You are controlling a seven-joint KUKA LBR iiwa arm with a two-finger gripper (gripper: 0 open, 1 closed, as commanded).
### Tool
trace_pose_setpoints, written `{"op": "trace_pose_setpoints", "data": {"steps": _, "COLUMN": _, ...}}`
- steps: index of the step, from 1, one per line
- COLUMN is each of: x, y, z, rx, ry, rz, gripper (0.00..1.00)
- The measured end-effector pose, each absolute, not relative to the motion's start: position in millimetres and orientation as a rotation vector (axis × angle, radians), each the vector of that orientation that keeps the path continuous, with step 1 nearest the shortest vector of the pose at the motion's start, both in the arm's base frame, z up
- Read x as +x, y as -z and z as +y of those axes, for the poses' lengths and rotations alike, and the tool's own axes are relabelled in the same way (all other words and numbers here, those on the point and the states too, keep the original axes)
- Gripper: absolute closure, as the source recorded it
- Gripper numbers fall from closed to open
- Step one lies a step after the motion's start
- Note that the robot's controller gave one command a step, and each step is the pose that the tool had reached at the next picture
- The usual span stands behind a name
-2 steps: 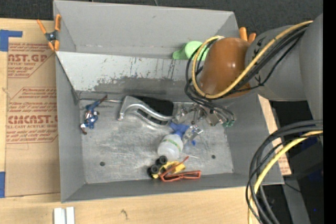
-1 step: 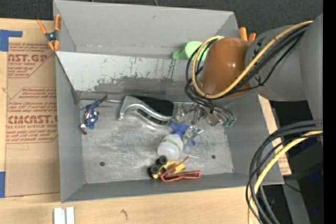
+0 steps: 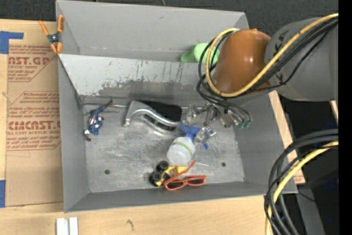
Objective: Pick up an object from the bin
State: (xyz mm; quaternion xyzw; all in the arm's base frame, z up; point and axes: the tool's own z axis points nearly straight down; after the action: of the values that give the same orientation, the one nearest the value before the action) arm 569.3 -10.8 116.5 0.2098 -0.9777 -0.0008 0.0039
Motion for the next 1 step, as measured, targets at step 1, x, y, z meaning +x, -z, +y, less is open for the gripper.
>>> {"op": "trace_pose_setpoints", "data": {"steps": 1, "x": 571.9, "y": -143.0, "z": -10.7, "rx": 0.639, "ry": -0.003, "rz": -3.089, "gripper": 1.0}}
